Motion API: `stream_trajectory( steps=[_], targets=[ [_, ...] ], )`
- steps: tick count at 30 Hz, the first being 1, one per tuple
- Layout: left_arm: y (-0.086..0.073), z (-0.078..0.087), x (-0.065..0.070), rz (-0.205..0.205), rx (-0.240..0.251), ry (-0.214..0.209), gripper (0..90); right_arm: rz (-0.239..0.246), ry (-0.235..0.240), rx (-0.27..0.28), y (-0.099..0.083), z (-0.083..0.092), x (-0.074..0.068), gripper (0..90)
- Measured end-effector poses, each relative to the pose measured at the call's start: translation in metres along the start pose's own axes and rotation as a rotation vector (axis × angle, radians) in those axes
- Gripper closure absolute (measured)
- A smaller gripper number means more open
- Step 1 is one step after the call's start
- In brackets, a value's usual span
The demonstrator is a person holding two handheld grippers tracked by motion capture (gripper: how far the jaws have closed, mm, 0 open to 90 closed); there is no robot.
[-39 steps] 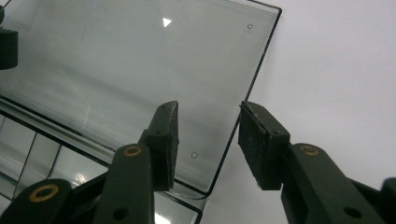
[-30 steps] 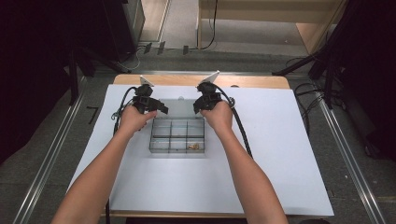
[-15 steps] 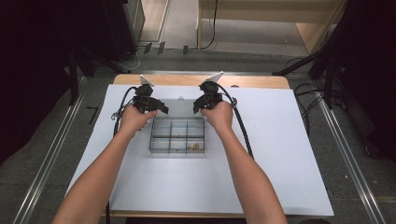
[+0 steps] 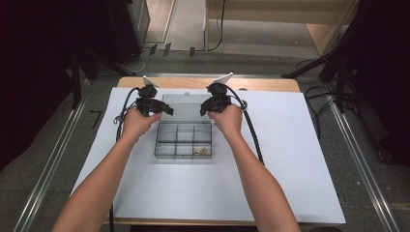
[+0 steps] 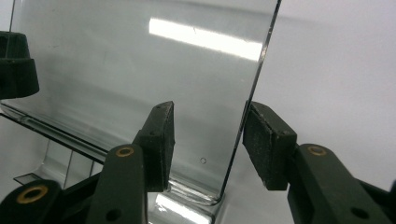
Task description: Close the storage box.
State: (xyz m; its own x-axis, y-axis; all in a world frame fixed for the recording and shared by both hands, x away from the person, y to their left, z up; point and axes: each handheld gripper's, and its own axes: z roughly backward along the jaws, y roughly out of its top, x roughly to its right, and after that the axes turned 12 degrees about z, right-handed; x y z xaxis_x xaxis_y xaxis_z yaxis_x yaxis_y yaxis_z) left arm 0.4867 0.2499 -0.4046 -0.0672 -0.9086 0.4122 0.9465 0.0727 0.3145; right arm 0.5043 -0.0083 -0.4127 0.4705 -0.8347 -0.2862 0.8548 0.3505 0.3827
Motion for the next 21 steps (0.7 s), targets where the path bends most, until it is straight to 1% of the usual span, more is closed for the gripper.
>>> stream_trajectory(
  steps=[4, 6, 8, 9, 10, 12, 14, 16, 18, 19, 21],
  targets=[
    [-0.001, 0.010, 0.002, -0.011, 0.030, -0.024, 42.5, 0.022, -0.005, 0.035, -0.002, 0.010, -0.003, 56.4],
    [-0.003, 0.015, 0.003, -0.022, 0.047, -0.031, 42.5, 0.034, -0.007, 0.051, -0.004, 0.015, -0.005, 56.7],
    [-0.007, 0.019, 0.005, -0.041, 0.077, -0.036, 42.3, 0.061, -0.017, 0.070, -0.006, 0.019, -0.008, 56.7],
    [-0.009, 0.021, 0.005, -0.059, 0.088, -0.032, 42.4, 0.085, -0.025, 0.086, -0.008, 0.021, -0.010, 56.9],
    [-0.011, 0.023, 0.005, -0.067, 0.098, -0.035, 42.6, 0.106, -0.033, 0.099, -0.010, 0.023, -0.012, 57.2],
    [-0.015, 0.027, 0.007, -0.072, 0.118, -0.047, 42.6, 0.126, -0.044, 0.116, -0.014, 0.027, -0.016, 57.6],
    [-0.019, 0.031, 0.007, -0.084, 0.129, -0.054, 43.0, 0.143, -0.052, 0.135, -0.019, 0.030, -0.018, 58.0],
    [-0.023, 0.034, 0.008, -0.091, 0.146, -0.061, 43.2, 0.152, -0.051, 0.151, -0.023, 0.034, -0.020, 58.4],
    [-0.028, 0.037, 0.008, -0.111, 0.166, -0.065, 43.2, 0.175, -0.049, 0.183, -0.031, 0.039, -0.023, 59.2],
    [-0.031, 0.038, 0.009, -0.117, 0.179, -0.068, 43.2, 0.175, -0.049, 0.183, -0.031, 0.039, -0.023, 59.2],
    [-0.036, 0.041, 0.010, -0.140, 0.196, -0.061, 44.1, 0.202, -0.061, 0.201, -0.036, 0.042, -0.026, 60.1]
  ],
)
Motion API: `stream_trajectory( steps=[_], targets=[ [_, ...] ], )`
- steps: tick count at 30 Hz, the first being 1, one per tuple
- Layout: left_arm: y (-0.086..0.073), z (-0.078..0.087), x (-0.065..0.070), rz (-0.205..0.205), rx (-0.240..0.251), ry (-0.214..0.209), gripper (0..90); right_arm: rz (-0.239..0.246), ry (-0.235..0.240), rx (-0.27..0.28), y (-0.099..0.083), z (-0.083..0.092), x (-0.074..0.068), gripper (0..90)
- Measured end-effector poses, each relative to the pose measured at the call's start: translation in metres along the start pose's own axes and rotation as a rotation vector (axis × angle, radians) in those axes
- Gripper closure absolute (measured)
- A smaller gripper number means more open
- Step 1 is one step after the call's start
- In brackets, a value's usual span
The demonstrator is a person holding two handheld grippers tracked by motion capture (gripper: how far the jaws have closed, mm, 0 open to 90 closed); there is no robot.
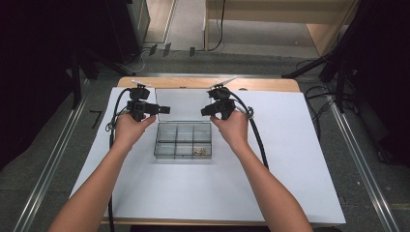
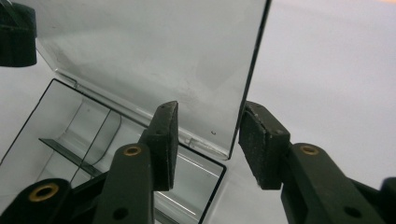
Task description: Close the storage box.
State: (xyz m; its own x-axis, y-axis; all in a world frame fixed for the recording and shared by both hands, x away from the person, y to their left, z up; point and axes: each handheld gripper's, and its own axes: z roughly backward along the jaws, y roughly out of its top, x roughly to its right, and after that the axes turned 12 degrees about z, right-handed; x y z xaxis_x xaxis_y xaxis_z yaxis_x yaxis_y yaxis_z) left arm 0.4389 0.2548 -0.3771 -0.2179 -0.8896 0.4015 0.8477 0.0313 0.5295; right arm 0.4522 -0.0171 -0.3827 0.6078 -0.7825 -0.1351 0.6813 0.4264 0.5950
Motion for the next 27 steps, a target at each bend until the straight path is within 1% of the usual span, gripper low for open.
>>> stream_trajectory(
  steps=[1, 3, 5, 6, 7, 9, 12, 13, 15, 16, 17, 20, 23, 27],
  targets=[
    [-0.002, 0.001, 0.002, -0.023, 0.003, 0.010, 44.4, 0.013, -0.007, 0.009, -0.002, 0.001, -0.002, 60.7],
    [-0.005, 0.003, 0.005, -0.050, 0.009, 0.028, 45.1, 0.033, -0.026, 0.024, -0.006, 0.004, -0.006, 62.3],
    [-0.006, 0.006, 0.007, -0.060, 0.008, 0.041, 47.6, 0.044, -0.030, 0.034, -0.010, 0.006, -0.007, 62.8],
    [-0.007, 0.008, 0.008, -0.065, 0.012, 0.042, 50.8, 0.046, -0.027, 0.043, -0.011, 0.007, -0.008, 63.1],
    [-0.007, 0.009, 0.007, -0.069, 0.012, 0.031, 51.3, 0.047, -0.026, 0.040, -0.012, 0.008, -0.009, 63.3],
    [-0.007, 0.013, 0.008, -0.069, 0.012, 0.028, 51.1, 0.053, -0.027, 0.060, -0.015, 0.013, -0.012, 63.1],
    [-0.008, 0.021, 0.010, -0.079, 0.023, 0.020, 50.4, 0.066, -0.032, 0.069, -0.015, 0.017, -0.014, 63.4],
    [-0.007, 0.025, 0.012, -0.083, 0.026, 0.018, 49.9, 0.077, -0.032, 0.079, -0.015, 0.020, -0.014, 63.4],
    [-0.004, 0.033, 0.014, -0.090, 0.031, 0.017, 49.3, 0.081, -0.027, 0.100, -0.012, 0.029, -0.016, 64.3],
    [-0.004, 0.033, 0.014, -0.090, 0.031, 0.017, 49.1, 0.081, -0.027, 0.100, -0.012, 0.029, -0.016, 64.3],
    [-0.004, 0.035, 0.014, -0.087, 0.038, 0.011, 49.1, 0.085, -0.026, 0.102, -0.011, 0.033, -0.016, 65.0],
    [-0.002, 0.041, 0.015, -0.086, 0.034, -0.005, 48.4, 0.088, -0.021, 0.119, -0.008, 0.042, -0.016, 66.4],
    [-0.001, 0.046, 0.018, -0.098, 0.034, 0.000, 48.1, 0.095, -0.012, 0.133, -0.005, 0.051, -0.017, 67.6],
    [-0.002, 0.052, 0.019, -0.099, 0.033, -0.006, 47.7, 0.103, -0.002, 0.136, -0.004, 0.059, -0.018, 67.7]
  ],
)
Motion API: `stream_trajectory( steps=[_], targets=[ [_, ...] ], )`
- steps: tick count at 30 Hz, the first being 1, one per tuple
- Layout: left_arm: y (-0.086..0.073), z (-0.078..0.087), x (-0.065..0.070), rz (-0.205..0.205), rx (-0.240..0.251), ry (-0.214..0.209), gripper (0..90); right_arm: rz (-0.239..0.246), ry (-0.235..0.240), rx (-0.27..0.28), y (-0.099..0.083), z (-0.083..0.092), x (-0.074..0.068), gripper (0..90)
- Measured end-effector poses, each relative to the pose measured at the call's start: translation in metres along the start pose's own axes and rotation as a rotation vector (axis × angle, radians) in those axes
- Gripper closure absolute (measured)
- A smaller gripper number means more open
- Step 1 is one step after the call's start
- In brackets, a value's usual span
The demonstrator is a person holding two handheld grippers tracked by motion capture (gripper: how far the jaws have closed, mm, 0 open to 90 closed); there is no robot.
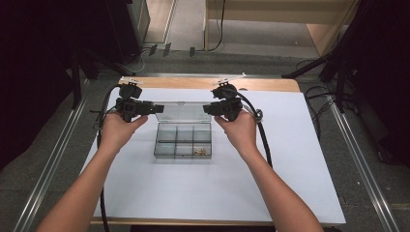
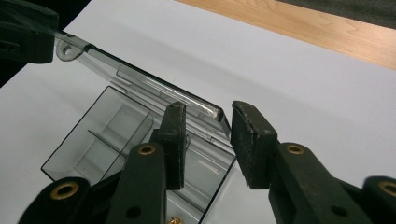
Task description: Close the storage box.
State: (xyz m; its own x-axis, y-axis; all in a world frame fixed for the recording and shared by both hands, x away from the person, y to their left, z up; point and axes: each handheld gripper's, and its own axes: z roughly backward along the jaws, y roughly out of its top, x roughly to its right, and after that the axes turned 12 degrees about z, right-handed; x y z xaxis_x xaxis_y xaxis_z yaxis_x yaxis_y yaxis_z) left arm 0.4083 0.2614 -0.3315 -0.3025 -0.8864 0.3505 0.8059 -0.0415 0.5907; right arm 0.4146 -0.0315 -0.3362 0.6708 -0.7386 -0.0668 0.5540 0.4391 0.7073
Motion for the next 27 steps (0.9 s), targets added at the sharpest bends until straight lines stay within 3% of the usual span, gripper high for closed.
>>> stream_trajectory(
  steps=[5, 16, 27],
  targets=[
    [-0.003, 0.001, -0.001, 0.018, -0.014, -0.025, 47.1, 0.009, 0.004, -0.009, -0.002, 0.003, -0.004, 67.4],
    [-0.020, 0.003, 0.001, 0.013, -0.018, -0.027, 42.5, 0.023, 0.032, -0.006, -0.016, 0.006, -0.009, 65.7],
    [-0.040, 0.005, 0.000, 0.020, -0.017, -0.045, 42.5, 0.001, 0.069, -0.012, -0.034, 0.008, -0.014, 65.1]
  ],
)
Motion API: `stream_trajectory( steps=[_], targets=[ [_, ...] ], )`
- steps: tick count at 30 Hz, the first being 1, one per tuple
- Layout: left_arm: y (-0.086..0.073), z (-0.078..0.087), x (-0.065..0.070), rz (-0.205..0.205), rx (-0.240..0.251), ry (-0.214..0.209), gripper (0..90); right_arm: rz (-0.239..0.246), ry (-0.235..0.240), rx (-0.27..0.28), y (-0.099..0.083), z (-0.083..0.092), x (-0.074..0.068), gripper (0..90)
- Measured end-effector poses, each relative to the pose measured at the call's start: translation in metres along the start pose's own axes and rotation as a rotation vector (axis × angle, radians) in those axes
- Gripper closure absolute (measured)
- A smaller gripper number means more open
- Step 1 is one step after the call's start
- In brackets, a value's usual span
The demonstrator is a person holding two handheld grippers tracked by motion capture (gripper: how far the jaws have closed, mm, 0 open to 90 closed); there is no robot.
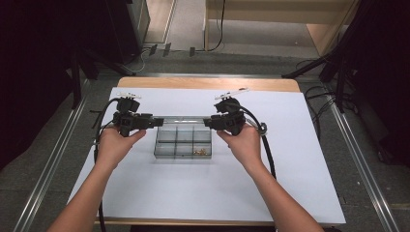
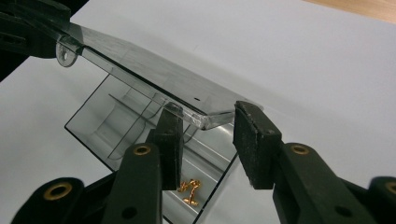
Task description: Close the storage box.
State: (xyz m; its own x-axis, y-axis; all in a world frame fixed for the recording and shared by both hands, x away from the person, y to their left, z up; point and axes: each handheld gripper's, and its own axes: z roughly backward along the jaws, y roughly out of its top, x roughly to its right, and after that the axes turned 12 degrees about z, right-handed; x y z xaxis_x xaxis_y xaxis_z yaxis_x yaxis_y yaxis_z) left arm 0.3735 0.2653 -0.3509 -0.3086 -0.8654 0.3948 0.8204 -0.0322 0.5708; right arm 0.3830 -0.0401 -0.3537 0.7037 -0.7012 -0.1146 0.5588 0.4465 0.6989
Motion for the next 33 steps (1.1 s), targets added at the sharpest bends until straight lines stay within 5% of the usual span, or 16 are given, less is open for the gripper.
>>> stream_trajectory(
  steps=[33],
  targets=[
    [-0.035, 0.001, -0.005, -0.015, -0.015, -0.036, 41.0, 0.010, 0.037, -0.035, -0.032, -0.007, -0.011, 63.8]
  ],
)
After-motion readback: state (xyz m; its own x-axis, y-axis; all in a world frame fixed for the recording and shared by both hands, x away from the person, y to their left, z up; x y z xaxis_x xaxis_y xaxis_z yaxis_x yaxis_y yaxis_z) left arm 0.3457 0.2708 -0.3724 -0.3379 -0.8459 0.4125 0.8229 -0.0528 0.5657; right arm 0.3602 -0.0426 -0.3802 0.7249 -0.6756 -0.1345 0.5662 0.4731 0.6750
